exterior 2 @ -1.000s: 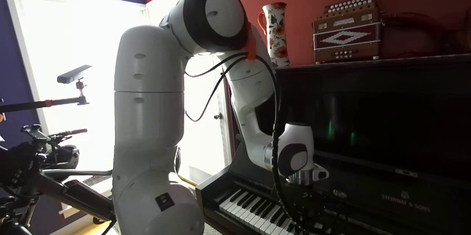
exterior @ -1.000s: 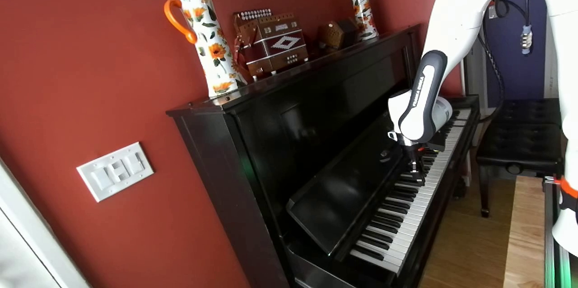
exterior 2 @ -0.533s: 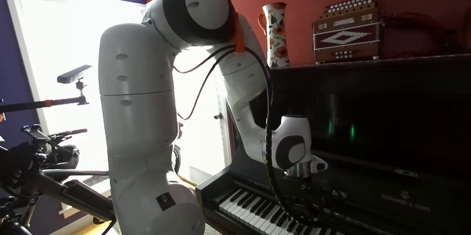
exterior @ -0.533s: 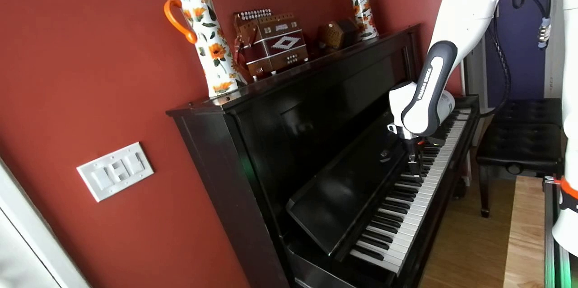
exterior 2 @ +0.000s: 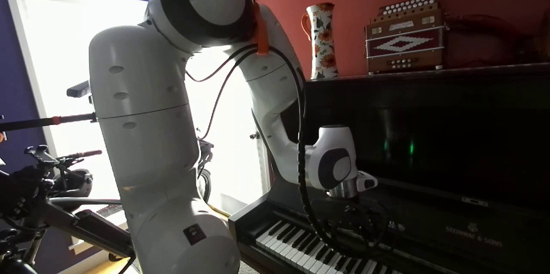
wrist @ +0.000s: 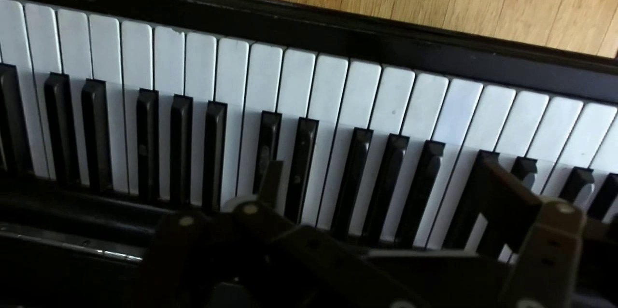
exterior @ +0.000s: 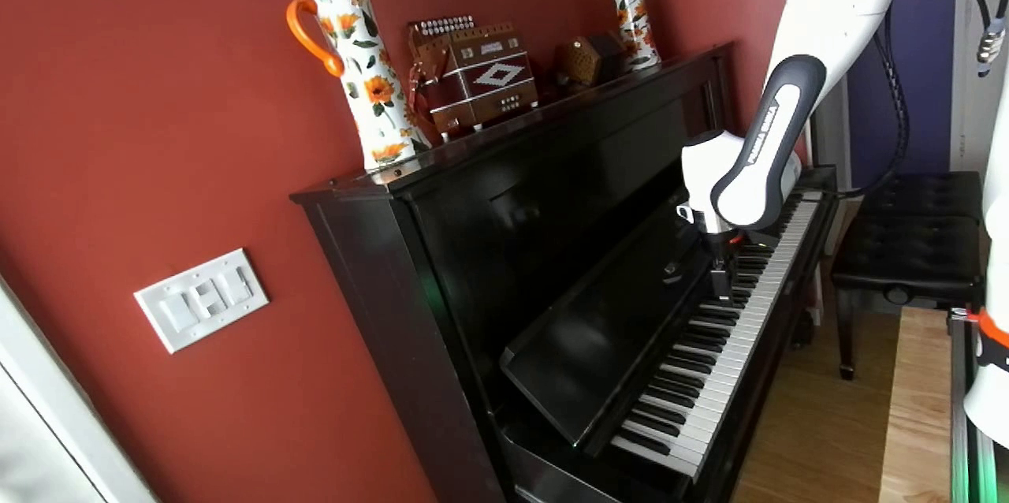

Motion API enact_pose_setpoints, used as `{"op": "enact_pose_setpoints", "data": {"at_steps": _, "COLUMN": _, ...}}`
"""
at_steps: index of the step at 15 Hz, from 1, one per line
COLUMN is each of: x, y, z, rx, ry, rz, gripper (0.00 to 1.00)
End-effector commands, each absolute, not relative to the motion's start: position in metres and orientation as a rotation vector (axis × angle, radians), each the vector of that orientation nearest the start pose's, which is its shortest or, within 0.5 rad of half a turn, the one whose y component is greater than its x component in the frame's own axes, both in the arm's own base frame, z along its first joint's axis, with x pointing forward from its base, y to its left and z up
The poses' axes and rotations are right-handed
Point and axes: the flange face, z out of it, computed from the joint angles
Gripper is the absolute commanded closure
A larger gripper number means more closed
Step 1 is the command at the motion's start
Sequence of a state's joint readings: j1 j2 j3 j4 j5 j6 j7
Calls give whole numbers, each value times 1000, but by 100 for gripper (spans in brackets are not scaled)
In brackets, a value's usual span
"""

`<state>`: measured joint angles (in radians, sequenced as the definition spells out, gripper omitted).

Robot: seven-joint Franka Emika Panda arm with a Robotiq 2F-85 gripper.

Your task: Press a white key on the middle left of the piano

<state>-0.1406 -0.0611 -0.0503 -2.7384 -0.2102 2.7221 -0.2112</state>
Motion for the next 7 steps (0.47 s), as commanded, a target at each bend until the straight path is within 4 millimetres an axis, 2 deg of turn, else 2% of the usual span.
{"op": "enact_pose_setpoints", "data": {"at_steps": 1, "x": 393, "y": -66, "z": 257, "rx": -3240, "ry": -328, "rz": -46, "gripper": 0}}
{"op": "enact_pose_setpoints", "data": {"at_steps": 2, "x": 394, "y": -67, "z": 250, "rx": -3223, "ry": -338, "rz": -59, "gripper": 0}}
{"op": "enact_pose_setpoints", "data": {"at_steps": 7, "x": 394, "y": -67, "z": 252, "rx": -3224, "ry": -340, "rz": -66, "gripper": 0}}
